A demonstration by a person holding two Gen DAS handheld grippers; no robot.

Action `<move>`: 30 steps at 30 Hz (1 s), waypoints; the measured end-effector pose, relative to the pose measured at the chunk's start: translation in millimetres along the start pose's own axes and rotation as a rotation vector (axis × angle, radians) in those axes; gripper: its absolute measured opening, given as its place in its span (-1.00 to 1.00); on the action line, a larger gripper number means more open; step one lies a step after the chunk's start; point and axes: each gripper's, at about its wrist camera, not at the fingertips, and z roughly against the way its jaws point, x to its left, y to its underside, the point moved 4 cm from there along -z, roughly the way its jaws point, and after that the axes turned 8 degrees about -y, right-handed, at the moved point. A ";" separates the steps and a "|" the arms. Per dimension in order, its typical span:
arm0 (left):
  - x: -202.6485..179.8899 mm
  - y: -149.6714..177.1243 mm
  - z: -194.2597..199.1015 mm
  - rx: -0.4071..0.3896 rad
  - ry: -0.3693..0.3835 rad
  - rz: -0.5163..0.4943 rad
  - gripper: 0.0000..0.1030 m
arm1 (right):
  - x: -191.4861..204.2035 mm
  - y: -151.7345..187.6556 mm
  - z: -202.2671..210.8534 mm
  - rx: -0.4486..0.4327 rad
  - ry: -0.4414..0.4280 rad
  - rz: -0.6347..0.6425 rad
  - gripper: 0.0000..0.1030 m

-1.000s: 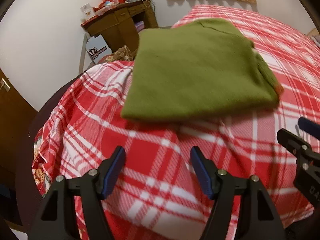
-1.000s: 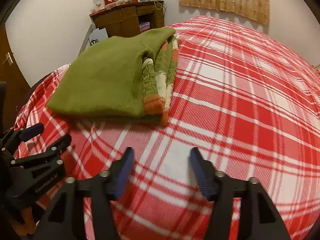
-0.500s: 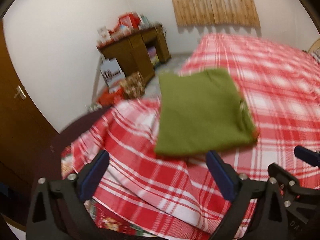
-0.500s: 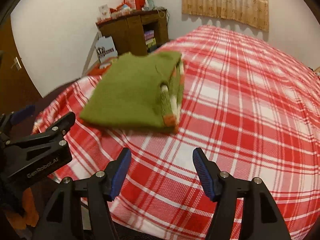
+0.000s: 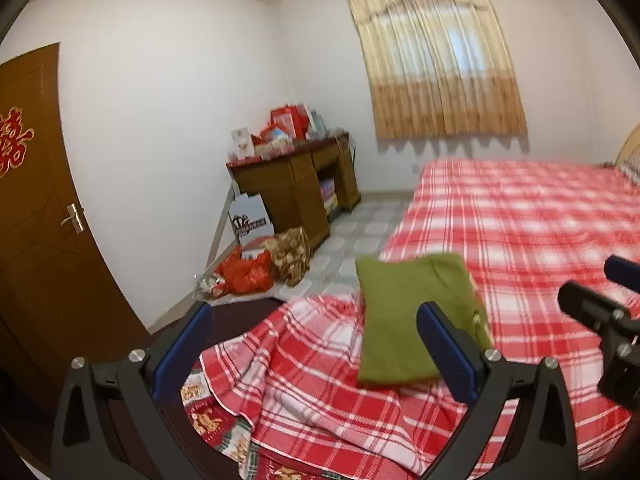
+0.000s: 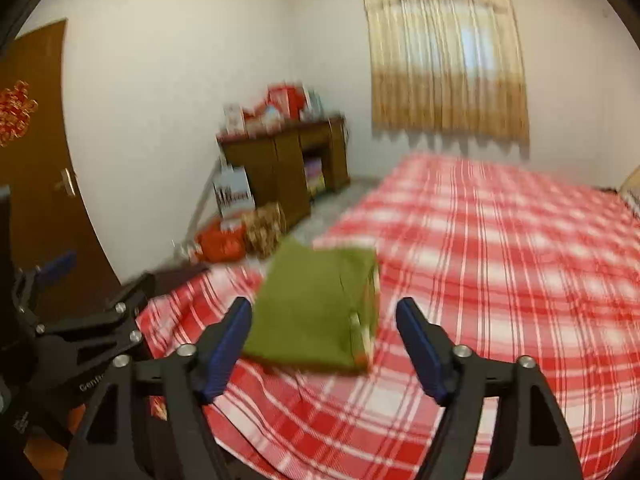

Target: Fold small clothes

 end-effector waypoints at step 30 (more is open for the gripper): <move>-7.1 -4.1 33.4 -0.071 0.039 0.038 1.00 | 11.4 0.4 58.0 -0.298 0.086 -0.034 0.80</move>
